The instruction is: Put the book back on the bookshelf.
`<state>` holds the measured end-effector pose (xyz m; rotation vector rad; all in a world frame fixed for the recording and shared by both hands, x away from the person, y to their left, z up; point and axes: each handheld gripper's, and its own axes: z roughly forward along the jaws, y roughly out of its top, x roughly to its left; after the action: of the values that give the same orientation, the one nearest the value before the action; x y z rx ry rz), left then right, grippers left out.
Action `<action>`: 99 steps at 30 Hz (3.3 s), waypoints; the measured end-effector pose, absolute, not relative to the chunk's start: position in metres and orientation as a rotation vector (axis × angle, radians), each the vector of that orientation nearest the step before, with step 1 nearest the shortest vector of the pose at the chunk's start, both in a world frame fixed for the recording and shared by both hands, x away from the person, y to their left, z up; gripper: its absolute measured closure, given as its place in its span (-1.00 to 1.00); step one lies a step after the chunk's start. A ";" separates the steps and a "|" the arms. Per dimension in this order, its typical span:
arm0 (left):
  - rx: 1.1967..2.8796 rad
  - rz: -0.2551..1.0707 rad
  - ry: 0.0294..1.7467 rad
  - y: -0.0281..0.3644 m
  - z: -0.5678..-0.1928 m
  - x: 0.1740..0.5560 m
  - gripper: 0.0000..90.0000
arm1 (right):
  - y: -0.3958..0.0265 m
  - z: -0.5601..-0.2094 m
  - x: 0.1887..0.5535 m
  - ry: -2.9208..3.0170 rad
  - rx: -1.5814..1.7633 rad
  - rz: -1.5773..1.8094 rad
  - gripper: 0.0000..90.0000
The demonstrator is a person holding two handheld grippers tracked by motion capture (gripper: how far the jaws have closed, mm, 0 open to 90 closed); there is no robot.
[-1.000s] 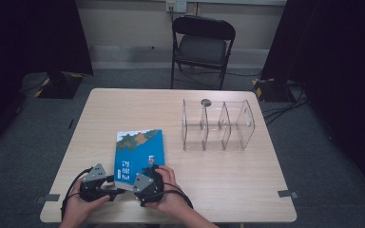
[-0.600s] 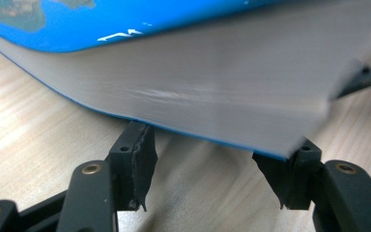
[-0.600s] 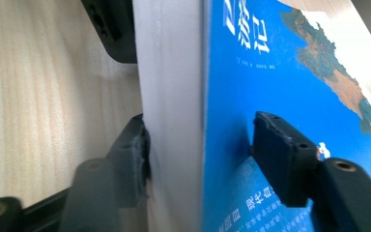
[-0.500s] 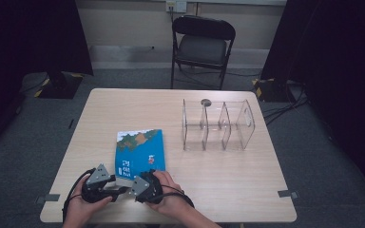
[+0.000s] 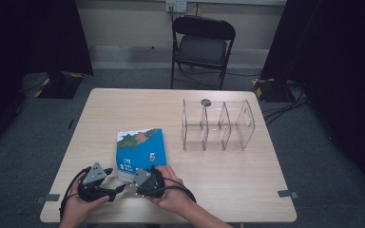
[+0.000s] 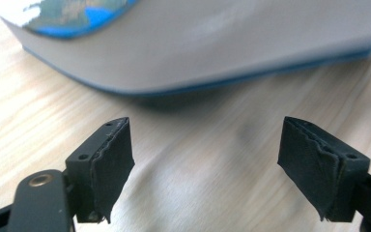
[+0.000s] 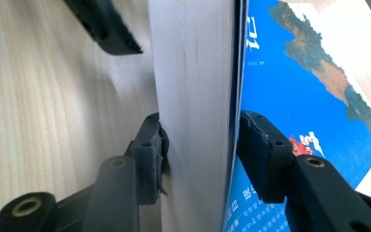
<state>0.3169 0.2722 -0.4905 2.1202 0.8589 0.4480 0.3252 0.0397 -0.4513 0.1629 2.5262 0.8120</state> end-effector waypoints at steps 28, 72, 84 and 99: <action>2.184 0.425 0.869 0.289 -0.501 0.322 -0.65 | 0.022 -0.373 0.348 2.676 0.319 0.869 0.33; 2.164 0.375 0.888 0.293 -0.502 0.324 -0.69 | 0.002 -0.307 0.375 2.879 0.531 0.917 0.36; 2.164 0.376 0.884 0.294 -0.502 0.324 -0.69 | 0.001 -0.295 0.381 2.943 0.555 0.858 0.37; 2.164 0.373 0.884 0.295 -0.502 0.324 -0.69 | 0.014 -0.282 0.397 3.050 0.570 0.676 0.37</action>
<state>0.3242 0.2948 -0.5018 2.1638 0.8842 0.3728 0.3968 0.0142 -0.2823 0.5702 3.0504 0.6759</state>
